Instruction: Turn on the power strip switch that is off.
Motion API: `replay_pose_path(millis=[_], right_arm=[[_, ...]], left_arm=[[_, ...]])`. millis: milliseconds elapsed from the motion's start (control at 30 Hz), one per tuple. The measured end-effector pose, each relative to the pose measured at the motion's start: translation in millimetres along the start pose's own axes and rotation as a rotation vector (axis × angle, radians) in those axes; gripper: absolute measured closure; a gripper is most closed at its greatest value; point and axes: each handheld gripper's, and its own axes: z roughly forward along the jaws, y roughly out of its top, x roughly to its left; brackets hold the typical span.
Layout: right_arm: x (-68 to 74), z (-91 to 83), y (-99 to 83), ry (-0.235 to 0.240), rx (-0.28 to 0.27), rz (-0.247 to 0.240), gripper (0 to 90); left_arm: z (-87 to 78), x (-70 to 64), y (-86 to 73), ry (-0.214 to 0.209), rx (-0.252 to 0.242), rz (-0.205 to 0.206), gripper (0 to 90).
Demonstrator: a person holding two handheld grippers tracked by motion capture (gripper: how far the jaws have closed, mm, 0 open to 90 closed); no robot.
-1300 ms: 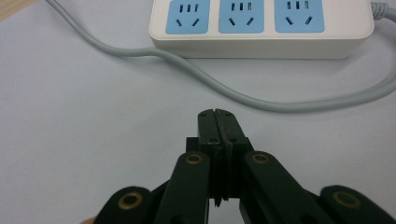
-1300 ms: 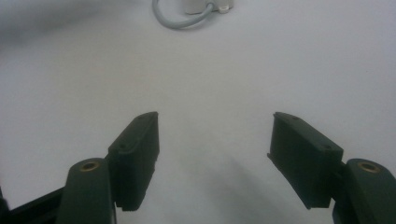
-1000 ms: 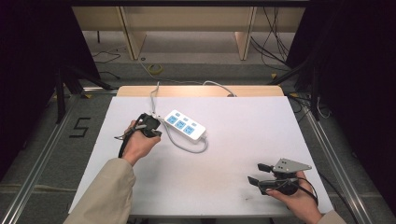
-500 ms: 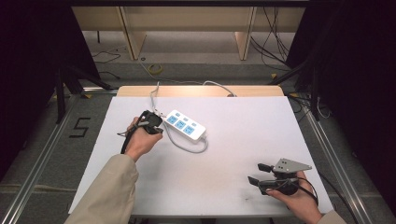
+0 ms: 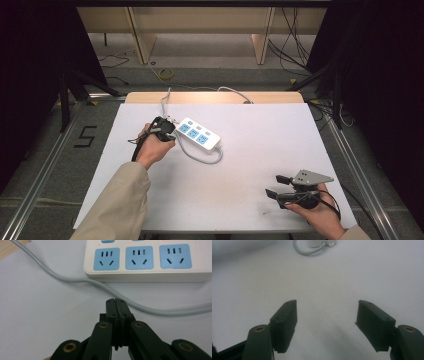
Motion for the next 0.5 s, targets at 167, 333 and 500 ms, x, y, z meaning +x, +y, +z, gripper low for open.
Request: replay_pose_path(millis=[167, 333, 500], right_arm=[[-0.3, 0.0, -0.1, 0.0, 0.0, 0.0, 33.7], [-0.3, 0.1, -0.1, 0.0, 0.002, 0.001, 33.7], [-0.5, 0.1, -0.1, 0.0, 0.003, 0.002, 33.7]], left_arm=[[2.5, 1.8, 3.3, 0.002, 0.0, 0.008, 89.8], [4.7, 2.9, 7.7, 0.005, -0.002, 0.011, 89.8], [8.7, 2.7, 11.7, 0.007, 0.006, 0.026, 89.8]])
